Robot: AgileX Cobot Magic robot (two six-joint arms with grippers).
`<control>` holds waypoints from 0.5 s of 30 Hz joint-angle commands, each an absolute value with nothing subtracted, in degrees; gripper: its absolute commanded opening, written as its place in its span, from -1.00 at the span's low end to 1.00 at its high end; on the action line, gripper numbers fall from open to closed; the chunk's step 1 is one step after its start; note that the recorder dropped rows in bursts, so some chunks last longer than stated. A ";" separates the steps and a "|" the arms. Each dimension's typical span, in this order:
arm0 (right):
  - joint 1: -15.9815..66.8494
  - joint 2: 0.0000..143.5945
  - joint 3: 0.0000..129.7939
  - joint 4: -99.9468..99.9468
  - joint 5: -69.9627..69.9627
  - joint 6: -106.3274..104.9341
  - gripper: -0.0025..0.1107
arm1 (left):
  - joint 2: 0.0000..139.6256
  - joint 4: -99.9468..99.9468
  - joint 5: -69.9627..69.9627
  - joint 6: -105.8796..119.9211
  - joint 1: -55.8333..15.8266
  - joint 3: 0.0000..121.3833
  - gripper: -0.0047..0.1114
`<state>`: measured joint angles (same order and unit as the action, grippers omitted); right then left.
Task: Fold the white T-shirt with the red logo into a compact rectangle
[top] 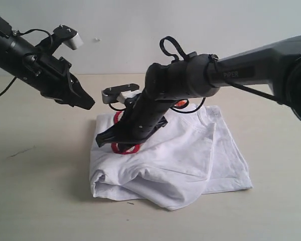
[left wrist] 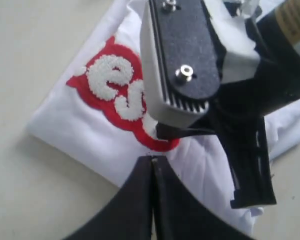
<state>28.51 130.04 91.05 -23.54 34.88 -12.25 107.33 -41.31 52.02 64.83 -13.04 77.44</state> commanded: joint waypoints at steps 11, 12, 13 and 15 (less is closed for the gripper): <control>16.15 119.98 94.50 -15.14 46.09 -6.87 -0.96 | 107.67 -40.20 42.72 65.85 -17.44 68.67 -0.92; 15.28 119.65 93.81 -13.87 46.51 -5.93 -0.96 | 108.09 -40.20 42.28 65.83 -18.50 68.67 -0.92; 14.39 119.39 92.71 -12.41 46.63 -5.41 -0.96 | 108.51 -40.20 41.84 65.86 -19.78 68.67 -0.92; 13.17 119.33 90.19 -10.59 46.63 -5.33 -0.96 | 109.68 -39.98 41.44 65.98 -22.17 68.67 -0.92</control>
